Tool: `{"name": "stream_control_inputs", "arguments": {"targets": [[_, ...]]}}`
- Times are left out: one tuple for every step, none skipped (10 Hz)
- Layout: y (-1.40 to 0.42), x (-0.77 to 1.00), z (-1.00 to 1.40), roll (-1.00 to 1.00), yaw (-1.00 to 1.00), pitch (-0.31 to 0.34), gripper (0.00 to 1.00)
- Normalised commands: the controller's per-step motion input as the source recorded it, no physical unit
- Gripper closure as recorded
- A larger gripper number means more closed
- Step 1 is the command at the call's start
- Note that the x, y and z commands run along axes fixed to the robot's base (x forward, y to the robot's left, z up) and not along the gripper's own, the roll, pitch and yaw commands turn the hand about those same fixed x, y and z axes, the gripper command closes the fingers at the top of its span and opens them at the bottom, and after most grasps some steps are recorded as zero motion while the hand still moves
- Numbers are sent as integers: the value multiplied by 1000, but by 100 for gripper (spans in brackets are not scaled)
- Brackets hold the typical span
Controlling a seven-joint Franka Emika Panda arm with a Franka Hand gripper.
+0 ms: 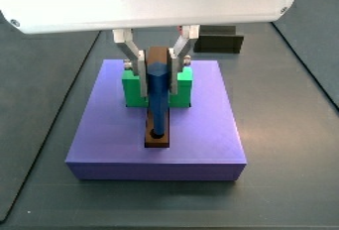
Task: Pick up the blue object. Move up. Place the blue object on the fixture. Regrasp the blue object. Move to above the board. Insert the blue object.
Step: Insert the blue object.
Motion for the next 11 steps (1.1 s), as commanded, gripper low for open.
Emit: {"name": "stream_control_inputs", "arguments": {"targets": [[37,17,0,34,-20,111,100],[63,0,-17,23,-26,104,100],[29,17,-49,13,-14,76,100],[3,0,-117,13,-6,41,100],[0,0,-143,7,0,4,100],[0,0,-149,1,0,0,100],[0,86,-157,0,0,0,100],[0,77,-203,0,-26,0,100],[0,86,-189,0,-14,0,100],[0,106,-171,0,0,0,100],[-31,86,-174,0,0,0,100]]}}
